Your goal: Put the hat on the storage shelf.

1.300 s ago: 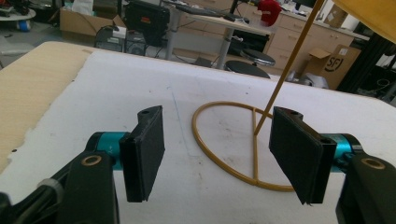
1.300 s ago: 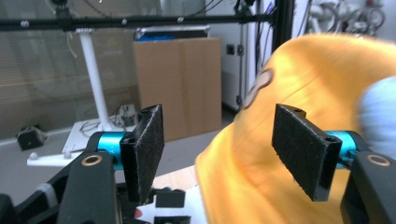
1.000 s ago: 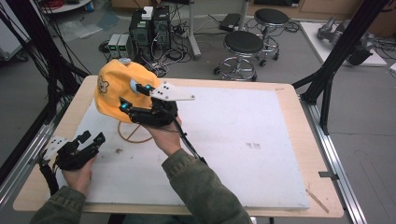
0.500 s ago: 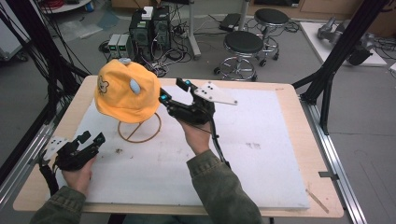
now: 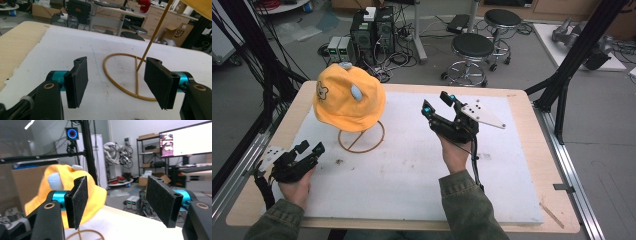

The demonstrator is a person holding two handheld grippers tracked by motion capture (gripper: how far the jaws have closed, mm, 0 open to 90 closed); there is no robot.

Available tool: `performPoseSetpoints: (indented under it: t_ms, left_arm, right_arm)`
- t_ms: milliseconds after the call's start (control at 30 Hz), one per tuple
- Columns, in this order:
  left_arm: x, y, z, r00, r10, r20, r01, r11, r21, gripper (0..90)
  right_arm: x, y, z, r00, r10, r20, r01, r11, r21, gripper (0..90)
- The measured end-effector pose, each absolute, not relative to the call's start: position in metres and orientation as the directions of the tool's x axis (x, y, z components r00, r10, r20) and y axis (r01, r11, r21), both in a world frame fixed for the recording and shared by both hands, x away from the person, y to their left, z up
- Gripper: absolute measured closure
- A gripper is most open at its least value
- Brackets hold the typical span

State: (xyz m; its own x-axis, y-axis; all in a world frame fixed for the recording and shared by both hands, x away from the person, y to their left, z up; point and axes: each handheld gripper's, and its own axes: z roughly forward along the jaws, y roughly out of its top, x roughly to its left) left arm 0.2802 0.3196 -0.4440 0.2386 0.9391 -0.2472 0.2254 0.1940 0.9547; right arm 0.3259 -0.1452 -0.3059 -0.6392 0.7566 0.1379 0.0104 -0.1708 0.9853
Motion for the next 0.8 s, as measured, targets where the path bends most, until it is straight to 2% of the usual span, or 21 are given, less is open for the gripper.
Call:
performPoseSetpoints:
  t_ms: [200,800]
  left_arm:
    - [0.28,0.319,-0.444,0.239,0.938,-0.251,0.225,0.198,0.954,35.7]
    - [0.279,0.319,-0.444,0.238,0.939,-0.25,0.225,0.197,0.954,35.8]
  right_arm:
    - [0.314,-0.165,-0.312,-0.597,0.795,0.106,0.003,-0.13,0.991,33.8]
    - [0.294,-0.217,-0.339,-0.479,0.867,0.137,0.045,-0.131,0.99,33.7]
